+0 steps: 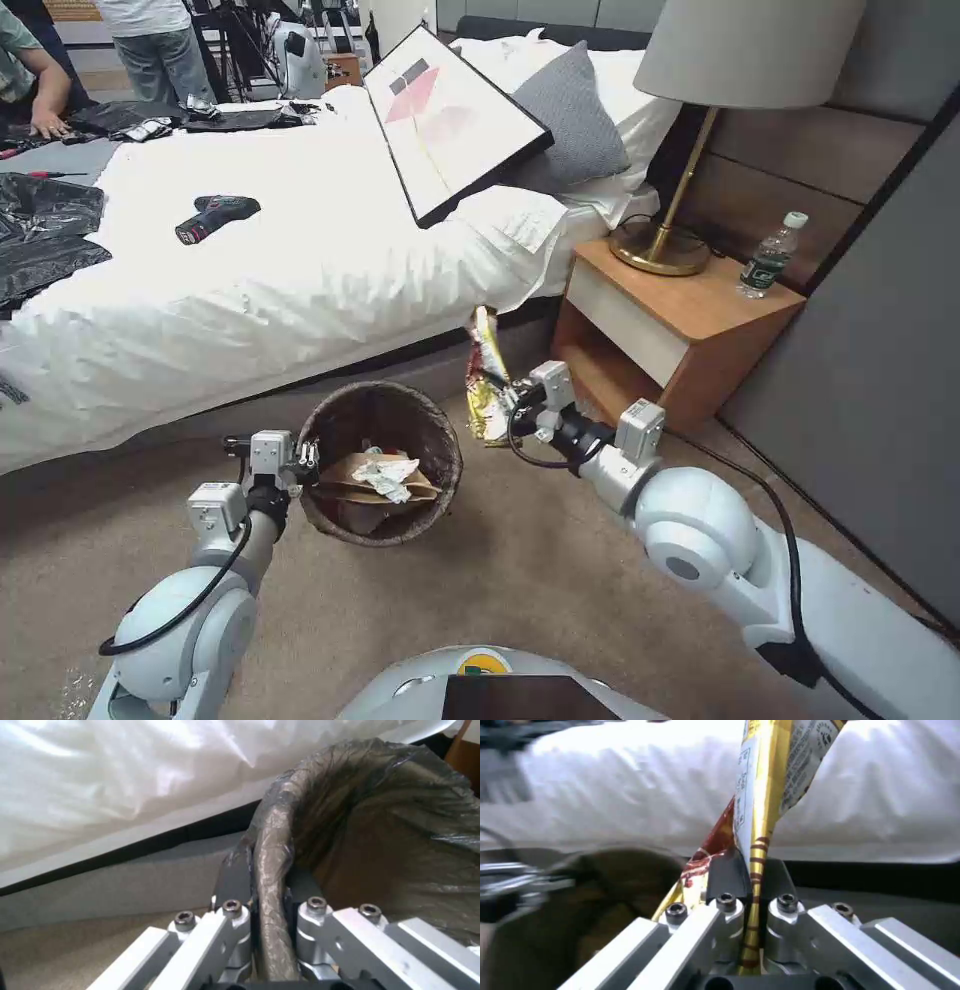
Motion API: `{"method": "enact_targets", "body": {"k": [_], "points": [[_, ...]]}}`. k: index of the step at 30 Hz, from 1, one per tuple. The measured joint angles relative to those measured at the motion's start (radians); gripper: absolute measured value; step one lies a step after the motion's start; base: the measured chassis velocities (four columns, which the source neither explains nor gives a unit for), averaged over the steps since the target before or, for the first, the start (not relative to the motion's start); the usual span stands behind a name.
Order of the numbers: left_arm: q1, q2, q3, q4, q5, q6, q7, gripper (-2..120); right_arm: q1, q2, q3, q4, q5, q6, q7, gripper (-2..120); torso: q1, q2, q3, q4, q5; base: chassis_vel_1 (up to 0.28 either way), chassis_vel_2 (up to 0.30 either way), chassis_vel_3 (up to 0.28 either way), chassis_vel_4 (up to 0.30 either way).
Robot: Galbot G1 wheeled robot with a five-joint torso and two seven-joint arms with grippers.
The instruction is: Pick up the trash bin, then pick up the garbage from the floor and place it into the trash bin.
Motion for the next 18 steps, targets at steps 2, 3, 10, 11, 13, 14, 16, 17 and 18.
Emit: {"method": "enact_targets", "body": {"k": [2, 3, 10, 11, 13, 14, 16, 17, 18], "points": [[-0.001, 0.002, 0.002, 0.0, 0.0, 0.001, 0.0, 5, 0.04, 0.001, -0.024, 0.0, 0.023, -0.021, -0.036, 0, 0.0, 0.0, 0.0, 0.0, 0.0, 0.0, 0.0, 0.0, 0.0], [-0.001, 0.002, 0.002, 0.0, 0.0, 0.001, 0.0, 5, 0.04, 0.001, -0.024, 0.0, 0.023, -0.021, -0.036, 0, 0.0, 0.0, 0.0, 0.0, 0.0, 0.0, 0.0, 0.0, 0.0], [-0.007, -0.002, 0.012, 0.002, 0.002, 0.003, -0.001, 5, 0.169, 0.034, -0.139, -0.021, 0.073, -0.069, -0.082, 0, 0.0, 0.0, 0.0, 0.0, -0.0001, 0.0, 0.0, 0.0, 0.0], [-0.007, -0.002, 0.012, 0.002, 0.002, 0.003, -0.001, 5, 0.169, 0.034, -0.139, -0.021, 0.073, -0.069, -0.082, 0, 0.0, 0.0, 0.0, 0.0, -0.0001, 0.0, 0.0, 0.0, 0.0], [-0.008, -0.003, 0.012, 0.002, 0.004, 0.004, -0.002, 5, 0.202, 0.056, -0.191, -0.037, 0.071, -0.07, -0.082, 0, 0.0, 0.0, 0.0, -0.0001, -0.0002, 0.0, 0.0, 0.0, 0.0], [-0.009, -0.004, 0.013, 0.002, 0.004, 0.005, -0.002, 5, 0.211, 0.065, -0.208, -0.044, 0.068, -0.07, -0.081, 0, 0.0, 0.0, 0.0, 0.0, -0.0001, 0.0, 0.0, 0.0, 0.0], [-0.009, -0.004, 0.013, 0.002, 0.004, 0.005, -0.002, 5, 0.214, 0.069, -0.214, -0.046, 0.066, -0.07, -0.08, 0, 0.0, 0.0, 0.0, 0.0, -0.0001, 0.0, 0.0, 0.0, 0.0], [-0.009, -0.004, 0.012, 0.002, 0.005, 0.005, -0.002, 5, 0.227, 0.086, -0.238, -0.058, 0.058, -0.07, -0.078, 0, 0.0, 0.0, 0.0, 0.0, -0.0001, 0.0, 0.0, 0.0, 0.0], [-0.008, -0.005, 0.012, 0.002, 0.005, 0.005, -0.002, 5, 0.239, 0.105, -0.259, -0.075, 0.048, -0.07, -0.074, 0, 0.0, 0.0, 0.0, 0.0, -0.0002, 0.0, 0.0, 0.0, 0.0]]}}
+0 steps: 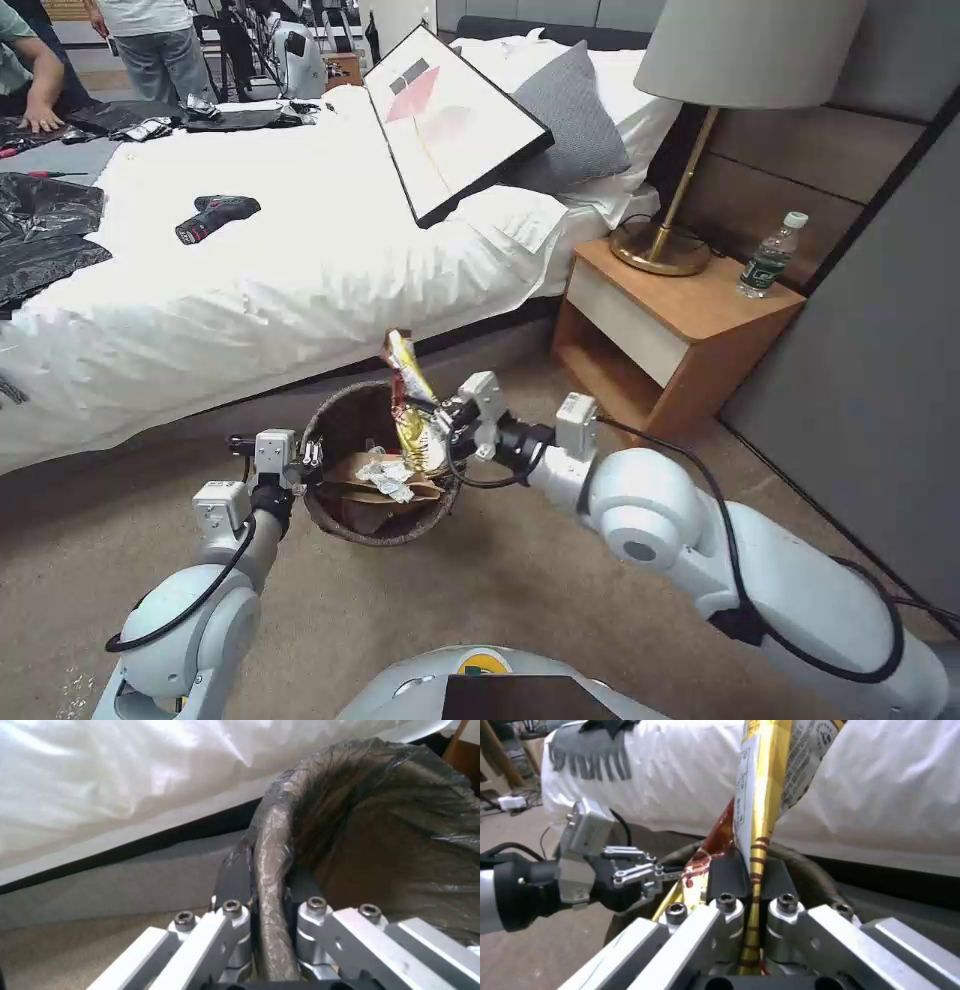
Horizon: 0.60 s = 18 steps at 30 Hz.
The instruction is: Pick up the trash bin, then pick up the garbage from the floor and place it into the trash bin.
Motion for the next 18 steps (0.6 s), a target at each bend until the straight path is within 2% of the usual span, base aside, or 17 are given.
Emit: {"method": "enact_targets", "body": {"k": [7, 18], "points": [[-0.001, -0.001, -0.001, 0.0, 0.001, 0.0, -0.001, 5, 0.025, 0.062, -0.064, -0.063, -0.039, 0.001, 0.009, 0, 0.0, 0.0, 0.0, 0.0, 0.0, 0.0, 0.0, 0.0, 0.0], [-0.003, -0.002, 0.0, 0.002, 0.001, 0.0, -0.002, 5, 0.025, 0.091, -0.11, -0.114, -0.075, 0.004, 0.027, 0, 0.0, 0.0, 0.0, -0.0001, 0.0, 0.0, 0.0, 0.0, 0.0]]}}
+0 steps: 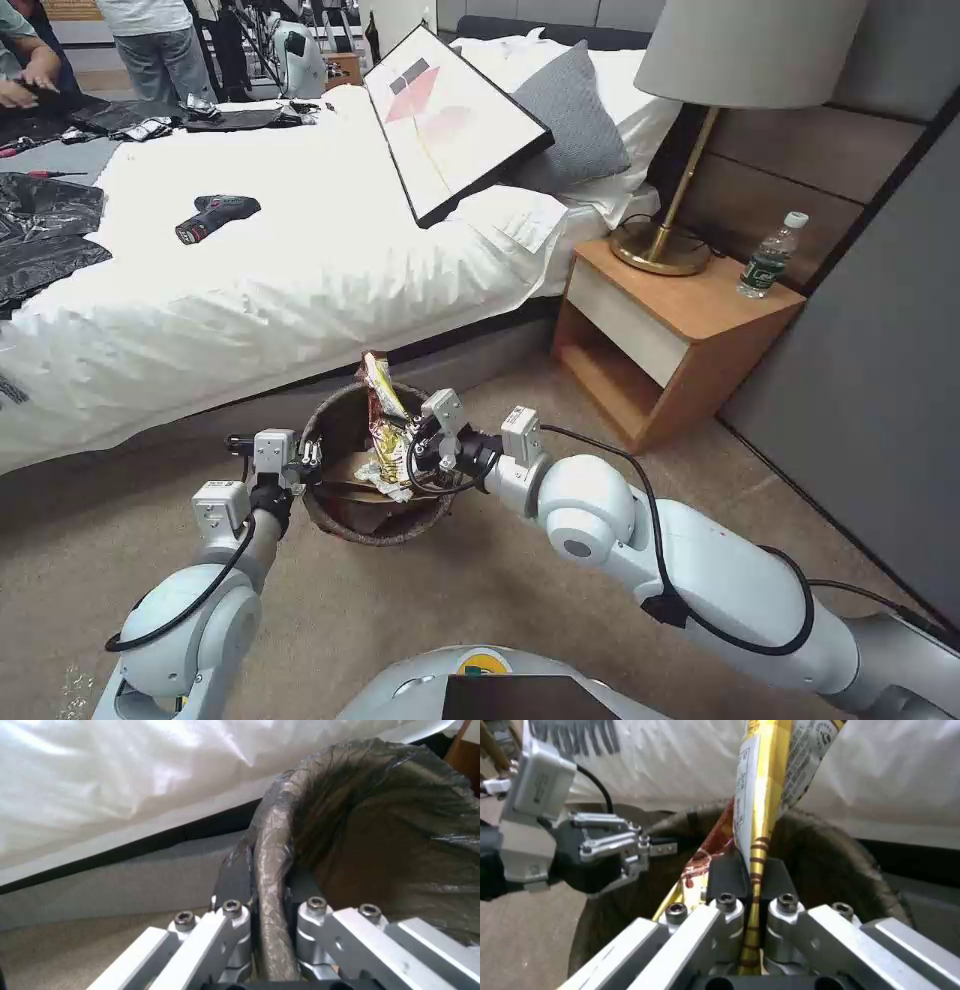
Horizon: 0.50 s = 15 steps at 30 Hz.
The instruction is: Pick up the trash bin, then pick up the garbage from the floor and place it into the trash bin.
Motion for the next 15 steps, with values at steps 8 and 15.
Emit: {"method": "enact_targets", "body": {"k": [8, 15], "points": [[0.0, 0.0, -0.001, 0.0, -0.001, 0.0, 0.0, 5, -0.003, 0.017, -0.023, -0.017, -0.022, -0.007, 0.001, 11, 0.0, 0.0, 0.0, 0.0, 0.0001, 0.0, 0.0, 0.0, 0.0], [0.0, 0.0, 0.0, 0.0, -0.001, 0.0, 0.001, 5, 0.001, 0.031, -0.045, -0.027, -0.036, -0.007, 0.009, 36, 0.0, 0.0, 0.0, 0.0, 0.0, 0.0, 0.0, 0.0, 0.0]]}}
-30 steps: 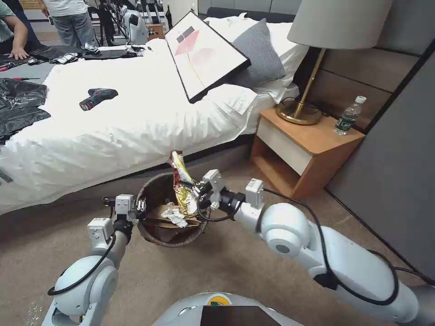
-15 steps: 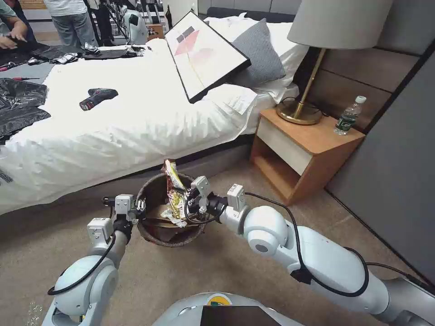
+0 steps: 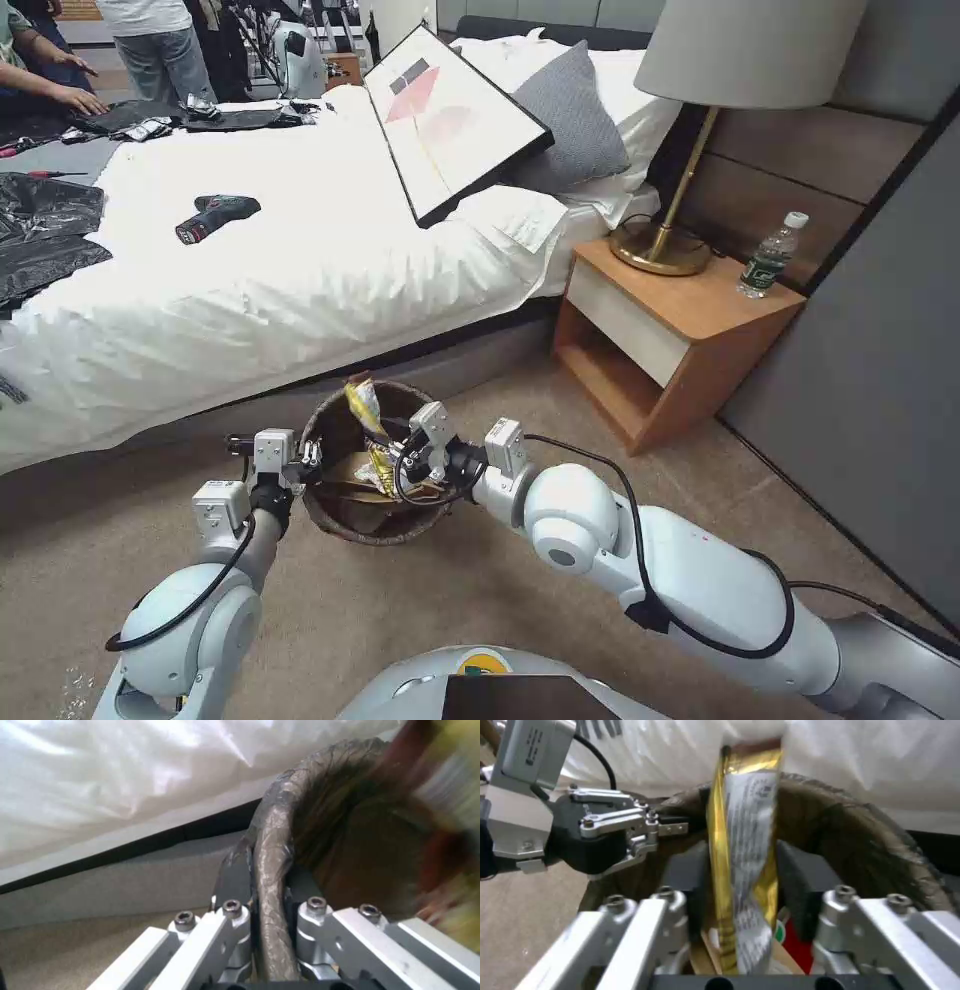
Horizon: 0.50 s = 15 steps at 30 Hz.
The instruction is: Pick up the trash bin, then pick up the garbage from the floor and place it into the trash bin.
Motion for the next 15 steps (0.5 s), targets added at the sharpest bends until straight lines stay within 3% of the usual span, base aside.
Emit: {"method": "enact_targets", "body": {"k": [15], "points": [[-0.001, 0.002, -0.001, 0.0, -0.003, -0.002, 0.001, 5, 0.009, 0.011, -0.01, 0.0, -0.011, 0.002, 0.02, 88, 0.0, 0.0, 0.0, 0.0, 0.0001, 0.0, 0.0, 0.0, 0.0]]}}
